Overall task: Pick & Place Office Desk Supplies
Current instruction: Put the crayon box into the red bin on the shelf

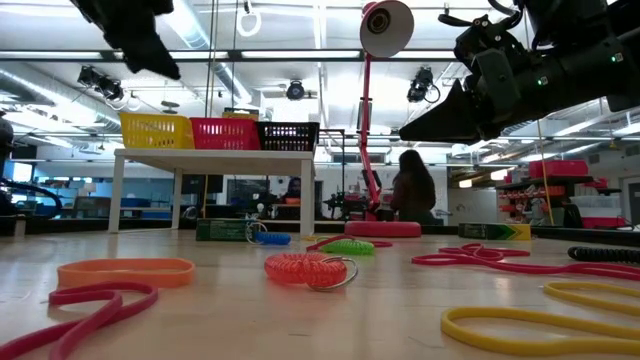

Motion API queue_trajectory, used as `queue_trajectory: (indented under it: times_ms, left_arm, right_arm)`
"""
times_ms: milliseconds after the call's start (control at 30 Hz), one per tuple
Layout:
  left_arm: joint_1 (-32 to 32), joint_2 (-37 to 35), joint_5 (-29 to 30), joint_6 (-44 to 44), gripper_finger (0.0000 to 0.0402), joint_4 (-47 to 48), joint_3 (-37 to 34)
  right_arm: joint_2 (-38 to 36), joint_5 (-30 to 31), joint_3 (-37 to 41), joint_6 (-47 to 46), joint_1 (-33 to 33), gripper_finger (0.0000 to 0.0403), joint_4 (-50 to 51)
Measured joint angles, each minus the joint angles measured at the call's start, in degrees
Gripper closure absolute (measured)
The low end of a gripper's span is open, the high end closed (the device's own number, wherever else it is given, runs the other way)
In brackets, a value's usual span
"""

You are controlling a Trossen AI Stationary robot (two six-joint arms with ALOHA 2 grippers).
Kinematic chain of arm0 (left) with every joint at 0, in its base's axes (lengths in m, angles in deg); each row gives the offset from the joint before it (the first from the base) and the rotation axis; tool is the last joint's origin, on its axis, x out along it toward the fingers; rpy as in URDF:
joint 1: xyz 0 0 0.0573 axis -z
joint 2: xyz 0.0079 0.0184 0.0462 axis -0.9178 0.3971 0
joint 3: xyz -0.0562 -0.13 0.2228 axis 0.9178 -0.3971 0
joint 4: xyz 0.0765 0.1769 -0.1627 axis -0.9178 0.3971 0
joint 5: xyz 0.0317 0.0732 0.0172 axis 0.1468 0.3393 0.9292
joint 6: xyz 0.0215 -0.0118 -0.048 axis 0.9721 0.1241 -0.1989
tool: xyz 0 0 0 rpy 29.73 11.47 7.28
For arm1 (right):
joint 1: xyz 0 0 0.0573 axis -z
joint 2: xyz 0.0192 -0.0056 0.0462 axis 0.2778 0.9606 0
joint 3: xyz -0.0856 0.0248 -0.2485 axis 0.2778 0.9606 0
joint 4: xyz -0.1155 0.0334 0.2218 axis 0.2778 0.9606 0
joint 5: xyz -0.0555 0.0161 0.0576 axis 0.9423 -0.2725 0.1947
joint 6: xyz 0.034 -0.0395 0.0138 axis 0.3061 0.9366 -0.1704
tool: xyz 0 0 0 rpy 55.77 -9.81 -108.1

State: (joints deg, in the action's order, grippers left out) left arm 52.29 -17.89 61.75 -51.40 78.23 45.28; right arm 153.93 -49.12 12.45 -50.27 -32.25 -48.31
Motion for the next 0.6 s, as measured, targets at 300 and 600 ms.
queue_trajectory:
  times_ms: [300, 600]
  left_arm:
    - [22.9, 5.3, 6.7, -7.6, 0.0287, -25.6, -17.1]
    - [27.8, 23.5, 24.9, -11.5, 0.0287, -37.1, -20.8]
  right_arm:
    - [0.0, 0.0, 0.0, -1.0, 0.0, 0.0372, 0.0]
    - [0.0, 0.0, 0.0, -1.0, 0.0, 0.0372, -0.1]
